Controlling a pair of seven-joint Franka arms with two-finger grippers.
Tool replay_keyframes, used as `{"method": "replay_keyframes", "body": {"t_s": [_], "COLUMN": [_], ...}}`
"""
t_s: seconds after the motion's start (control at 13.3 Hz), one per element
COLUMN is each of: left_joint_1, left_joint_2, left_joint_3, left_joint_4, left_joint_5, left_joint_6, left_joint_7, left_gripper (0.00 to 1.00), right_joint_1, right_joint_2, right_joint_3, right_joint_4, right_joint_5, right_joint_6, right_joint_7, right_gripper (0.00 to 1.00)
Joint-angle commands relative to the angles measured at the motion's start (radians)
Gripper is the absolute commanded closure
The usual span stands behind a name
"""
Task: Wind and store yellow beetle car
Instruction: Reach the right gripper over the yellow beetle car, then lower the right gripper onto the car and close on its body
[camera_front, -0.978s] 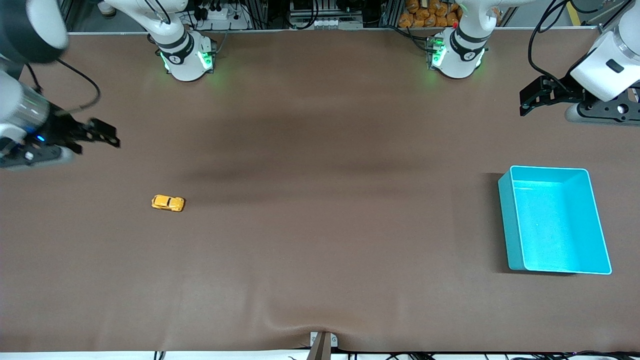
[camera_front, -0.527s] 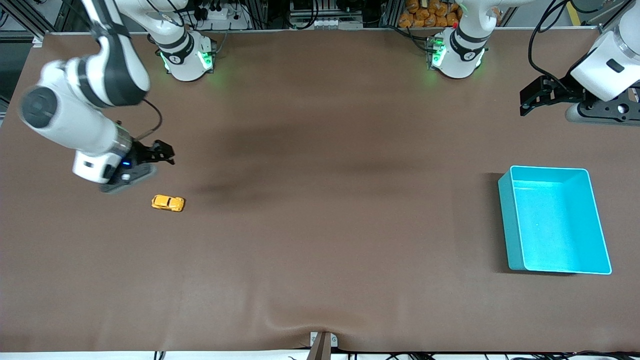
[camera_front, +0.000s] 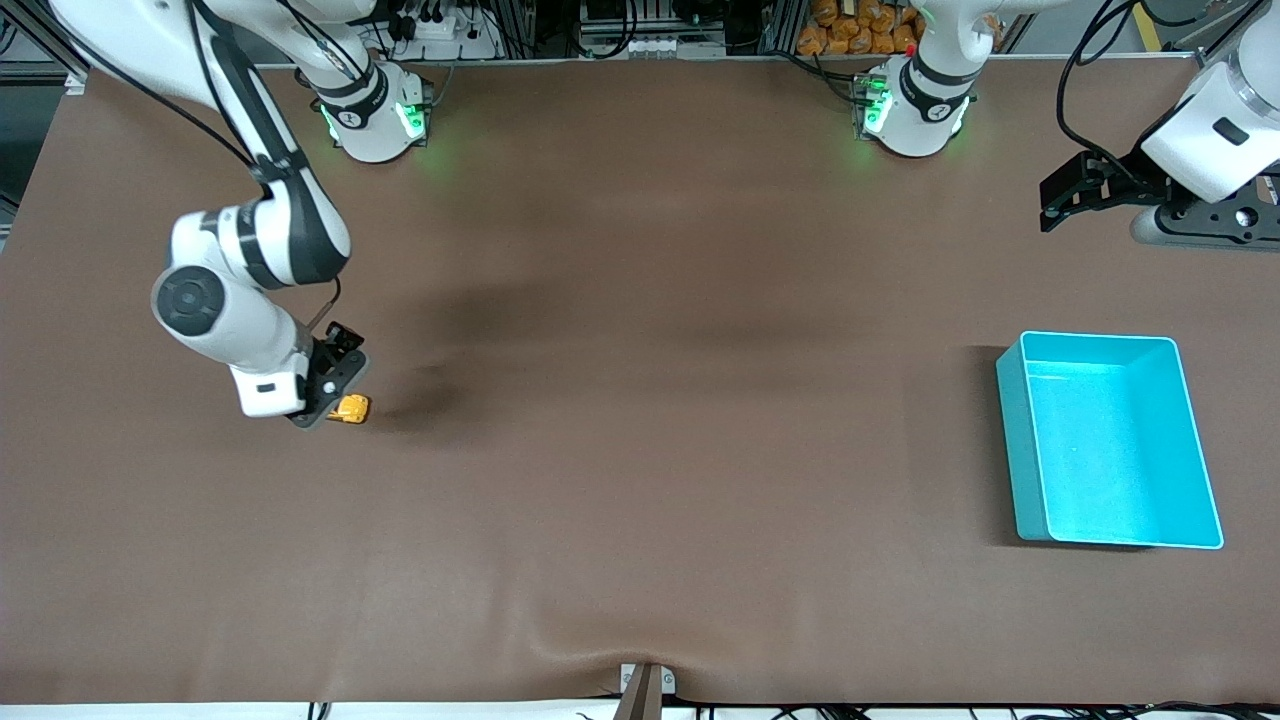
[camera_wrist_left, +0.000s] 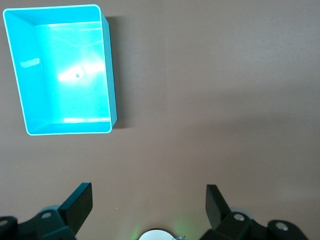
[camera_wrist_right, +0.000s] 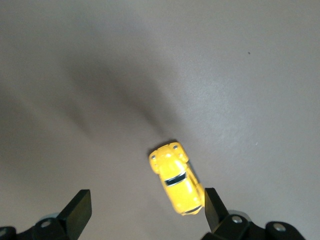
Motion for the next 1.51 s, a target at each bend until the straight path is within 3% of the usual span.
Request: {"method": "replay_keyframes", "body": {"t_s": [0.0,0.3,0.45,0.53,0.68,0.9,1.2,1.43], "left_joint_1": [0.005,0.005,0.005,0.005,0.005,0.005,0.005,0.003], "left_joint_2": [-0.013,-0.013,-0.013,-0.013,-0.013,-0.013,-0.013,-0.012], "left_joint_3": [-0.001,-0.001,-0.001,-0.001,-0.001,-0.001,-0.001,-0.001], "left_joint_4": [0.0,0.0,0.0,0.0,0.0,0.0,0.0,0.0], "left_joint_5": [-0.017,-0.017,-0.017,-0.017,-0.017,-0.017,-0.017,-0.015], "left_joint_6": [-0.012,-0.012,-0.012,-0.012,-0.012,-0.012,-0.01,-0.01], "left_joint_7": [-0.013,-0.013,-0.013,-0.013,-0.013,-0.013,-0.013,-0.013], "left_gripper": [0.0,0.0,0.0,0.0,0.0,0.0,0.0,0.0], "right_joint_1": [0.017,0.0,-0.026,-0.03,-0.038,-0.036,-0.046,-0.064], "right_joint_2": [0.034,0.082,0.108,0.116,0.119,0.123,0.145,0.166], "right_joint_3": [0.002,0.002,0.002,0.002,0.0,0.0,0.0,0.0], "right_joint_4": [0.023,0.02,0.023,0.024,0.024,0.023,0.021,0.023], "right_joint_5": [-0.096,-0.147,-0.148,-0.148,-0.154,-0.24,-0.242,-0.248], "right_joint_6": [0.02,0.063,0.071,0.076,0.083,0.083,0.1,0.114], "right_joint_7": [-0.042,-0.192,-0.299,-0.319,-0.33,-0.341,-0.344,-0.376], "right_gripper": [0.0,0.02,0.18,0.21,0.21,0.25,0.31,0.43]}}
